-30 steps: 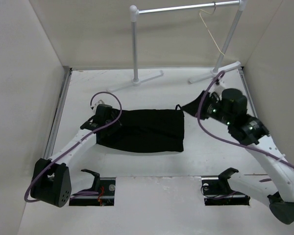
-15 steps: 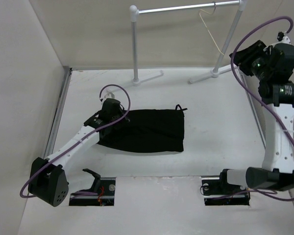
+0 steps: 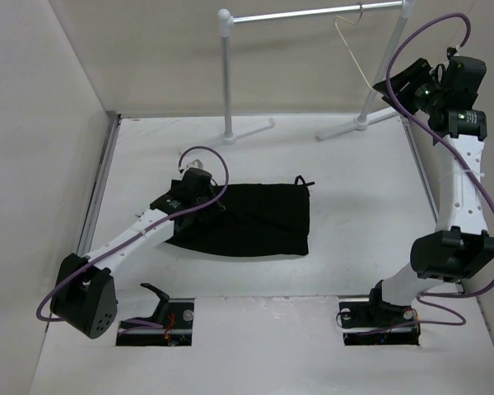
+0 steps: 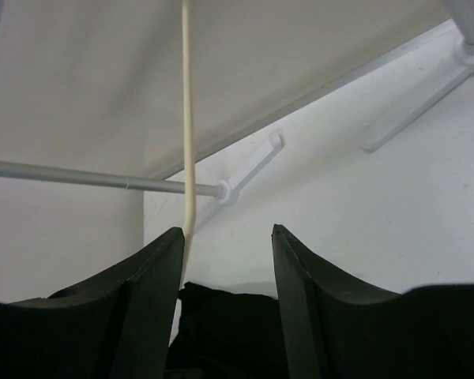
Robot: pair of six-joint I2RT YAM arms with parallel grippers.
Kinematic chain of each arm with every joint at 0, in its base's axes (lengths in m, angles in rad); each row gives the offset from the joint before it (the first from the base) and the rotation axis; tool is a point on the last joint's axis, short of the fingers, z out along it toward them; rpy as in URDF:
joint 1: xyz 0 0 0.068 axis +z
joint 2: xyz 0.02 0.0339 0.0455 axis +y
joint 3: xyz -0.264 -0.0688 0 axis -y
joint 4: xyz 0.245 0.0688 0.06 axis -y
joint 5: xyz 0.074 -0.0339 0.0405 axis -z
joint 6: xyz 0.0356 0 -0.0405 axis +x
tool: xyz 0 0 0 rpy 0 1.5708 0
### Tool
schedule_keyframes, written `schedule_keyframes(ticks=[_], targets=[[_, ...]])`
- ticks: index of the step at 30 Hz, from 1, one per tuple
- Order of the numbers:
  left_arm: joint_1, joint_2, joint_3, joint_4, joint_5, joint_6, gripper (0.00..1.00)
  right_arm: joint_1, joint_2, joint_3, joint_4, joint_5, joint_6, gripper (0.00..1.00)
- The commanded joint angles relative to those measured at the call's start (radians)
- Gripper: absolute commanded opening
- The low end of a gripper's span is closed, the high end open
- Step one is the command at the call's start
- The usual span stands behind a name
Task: Place the trousers on the hanger
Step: Pick up the hanger from the clothesline.
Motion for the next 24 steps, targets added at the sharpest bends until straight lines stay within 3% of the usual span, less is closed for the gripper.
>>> schedule_keyframes(ticks=[1, 8, 24], targets=[[-0.011, 0.007, 0.033, 0.006, 0.008, -0.004, 0.17, 0.003, -0.017, 0.019, 0.13, -0.089, 0.036, 0.54], [-0.031, 0.018, 0.027, 0.022, 0.001, -0.02, 0.17, 0.008, -0.001, -0.028, 0.248, -0.154, 0.134, 0.55], [-0.035, 0.036, 0.03, 0.036, -0.005, -0.039, 0.17, 0.034, 0.065, -0.033, 0.293, -0.207, 0.176, 0.45]])
